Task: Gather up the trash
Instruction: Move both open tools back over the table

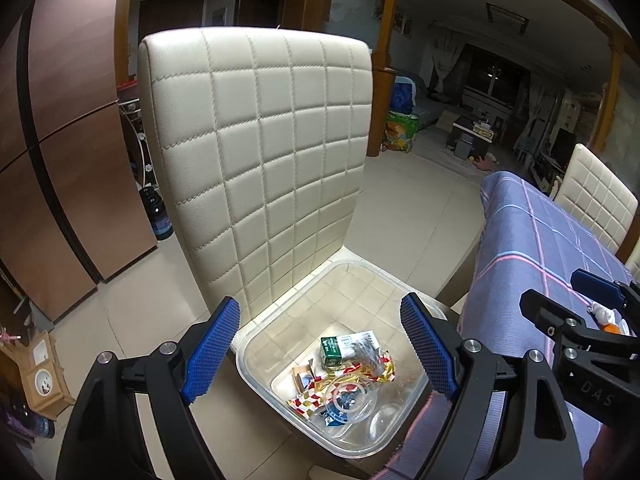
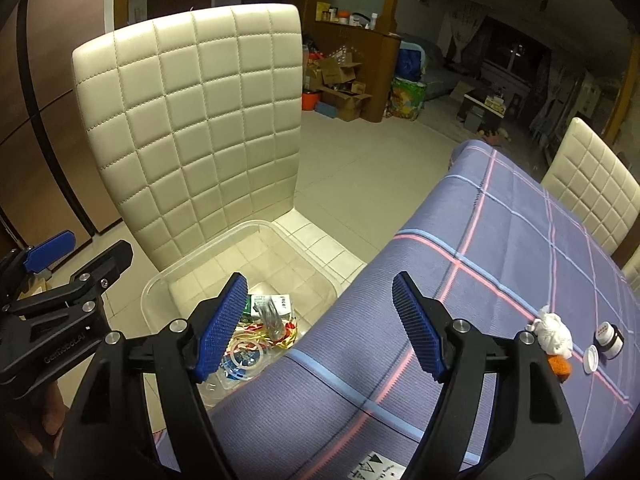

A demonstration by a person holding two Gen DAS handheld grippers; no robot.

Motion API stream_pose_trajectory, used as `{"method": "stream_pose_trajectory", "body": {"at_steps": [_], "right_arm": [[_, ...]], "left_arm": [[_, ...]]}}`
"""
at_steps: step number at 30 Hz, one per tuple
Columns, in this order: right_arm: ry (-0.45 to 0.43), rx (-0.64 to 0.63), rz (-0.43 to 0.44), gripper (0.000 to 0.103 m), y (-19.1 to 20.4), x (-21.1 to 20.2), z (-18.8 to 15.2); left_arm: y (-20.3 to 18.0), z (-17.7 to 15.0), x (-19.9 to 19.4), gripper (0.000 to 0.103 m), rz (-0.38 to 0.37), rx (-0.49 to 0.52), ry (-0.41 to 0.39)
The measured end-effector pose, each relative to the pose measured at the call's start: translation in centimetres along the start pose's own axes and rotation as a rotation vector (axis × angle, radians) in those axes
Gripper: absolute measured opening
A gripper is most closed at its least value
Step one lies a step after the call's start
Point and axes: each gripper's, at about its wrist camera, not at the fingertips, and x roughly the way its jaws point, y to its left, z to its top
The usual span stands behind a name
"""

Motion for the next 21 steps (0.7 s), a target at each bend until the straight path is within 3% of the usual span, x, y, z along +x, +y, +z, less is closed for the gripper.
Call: {"method": "stream_pose_trajectory", "body": {"at_steps": [10, 21], "right_arm": [[-0.033, 0.039, -0.036, 0.08, -2.2, -3.1, -1.4], [-0.065, 0.145, -0.132, 0.081, -8.8, -7.8, -5.4]], "left_arm": [[-2.1, -0.2, -3.1, 0.081, -0.025, 0.041, -0.039], [-9.7, -1.5, -6.5, 0.081, -0.122, 0.171, -0.052]]}}
